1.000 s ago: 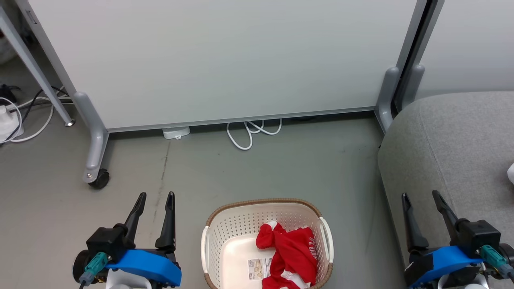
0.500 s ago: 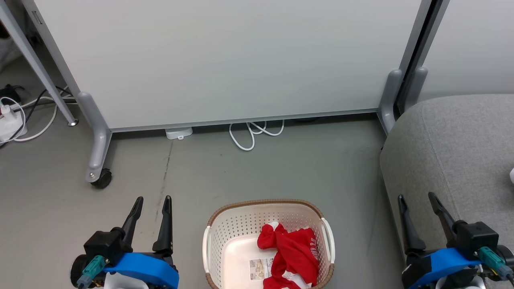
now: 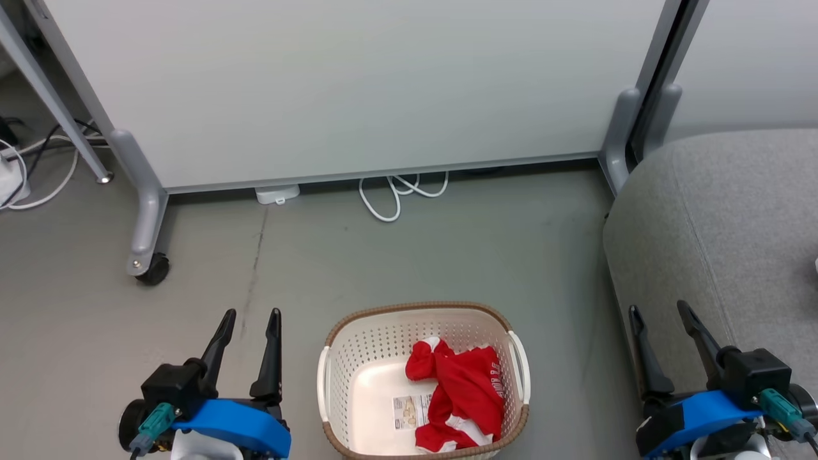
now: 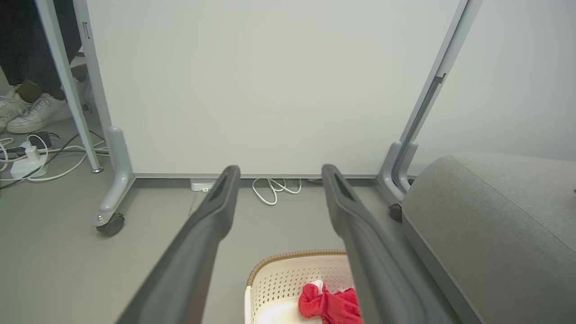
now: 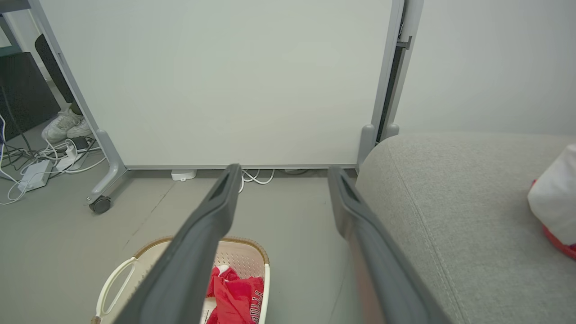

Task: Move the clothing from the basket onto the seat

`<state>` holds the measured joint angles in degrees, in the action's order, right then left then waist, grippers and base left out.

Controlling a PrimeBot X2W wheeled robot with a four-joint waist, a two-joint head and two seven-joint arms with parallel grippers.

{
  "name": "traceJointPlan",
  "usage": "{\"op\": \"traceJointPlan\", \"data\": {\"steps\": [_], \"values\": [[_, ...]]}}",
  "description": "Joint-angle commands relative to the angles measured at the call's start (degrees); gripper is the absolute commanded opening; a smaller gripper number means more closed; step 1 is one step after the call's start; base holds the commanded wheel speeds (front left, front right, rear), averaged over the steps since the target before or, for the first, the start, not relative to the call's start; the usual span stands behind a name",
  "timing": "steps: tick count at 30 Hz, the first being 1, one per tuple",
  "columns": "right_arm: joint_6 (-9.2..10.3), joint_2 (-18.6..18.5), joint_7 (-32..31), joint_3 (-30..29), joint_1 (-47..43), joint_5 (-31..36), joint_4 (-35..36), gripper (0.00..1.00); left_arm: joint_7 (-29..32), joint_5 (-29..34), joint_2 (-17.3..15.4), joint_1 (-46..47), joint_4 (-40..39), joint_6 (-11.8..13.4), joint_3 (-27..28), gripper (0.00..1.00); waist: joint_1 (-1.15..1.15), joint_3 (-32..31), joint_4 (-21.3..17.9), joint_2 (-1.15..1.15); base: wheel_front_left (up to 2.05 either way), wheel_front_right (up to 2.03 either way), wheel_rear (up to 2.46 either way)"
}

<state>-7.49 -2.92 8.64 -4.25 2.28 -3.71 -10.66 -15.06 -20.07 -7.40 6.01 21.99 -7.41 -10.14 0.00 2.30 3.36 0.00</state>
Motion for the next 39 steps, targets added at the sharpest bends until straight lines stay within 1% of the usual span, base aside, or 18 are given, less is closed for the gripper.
{"op": "traceJointPlan", "data": {"steps": [1, 5, 9, 14, 18, 24, 30, 33, 39], "values": [[-0.01, 0.1, 0.1, 0.1, 1.0, -0.5, 0.4, 1.00, -0.2, 0.2, -0.4, 1.2, -0.2, -0.1, -0.4, 1.00, 0.00, 1.4, -0.8, 0.00, 0.00, 0.00, 0.00], [-0.01, 0.1, 0.2, 0.6, 2.5, -0.7, 0.7, 1.00, -0.2, 0.3, -0.9, 3.1, 0.0, -0.1, -1.7, 1.00, 0.00, 4.9, -2.8, 0.00, 0.00, 0.00, 0.00], [-0.01, 0.1, 0.6, 1.1, 4.3, -1.0, 1.0, 1.00, -0.2, 0.2, -1.4, 5.8, 0.9, -0.1, -3.3, 1.00, 0.00, 9.0, -5.5, 0.00, 0.00, 0.00, 0.00], [-0.01, 0.1, 1.6, 2.9, 7.5, -2.6, 1.1, 1.00, -0.2, -0.3, -2.7, 9.7, 2.4, -0.1, -5.9, 1.00, 0.00, 15.2, -10.4, 0.00, 0.00, 0.00, 0.00], [-0.01, 0.1, 2.8, 3.9, 10.9, -3.6, 0.5, 1.00, -0.2, -0.8, -4.2, 13.8, 4.1, -0.1, -9.6, 1.00, 0.00, 20.8, -14.0, 0.00, 0.00, 0.00, 0.00], [-0.01, 0.1, 4.8, 7.1, 16.1, -5.9, -0.4, 1.00, -0.2, -2.3, -6.5, 20.2, 8.7, -0.1, -13.7, 1.00, 0.00, 28.5, -18.7, 0.00, 0.00, 0.00, 0.00], [-0.01, 0.1, 6.1, 9.8, 20.1, -8.0, -1.4, 1.00, -0.2, -4.0, -8.0, 25.9, 15.7, -0.1, -18.2, 1.00, 0.00, 35.3, -21.7, 0.00, 0.00, 0.00, 0.00], [-0.01, 0.1, 6.4, 10.9, 21.5, -9.0, -1.6, 1.00, 1.2, -6.3, -8.1, 28.6, 19.7, -0.1, -21.2, 1.00, 0.00, 38.3, -22.9, 0.00, 0.00, 0.00, 0.00], [-0.01, 0.1, 6.6, 13.0, 23.6, -9.8, -1.3, 1.00, 2.9, -11.3, -8.9, 32.8, 25.1, -0.1, -23.8, 1.00, 0.00, 42.5, -25.2, 0.00, 0.00, 0.00, 0.00]]}}
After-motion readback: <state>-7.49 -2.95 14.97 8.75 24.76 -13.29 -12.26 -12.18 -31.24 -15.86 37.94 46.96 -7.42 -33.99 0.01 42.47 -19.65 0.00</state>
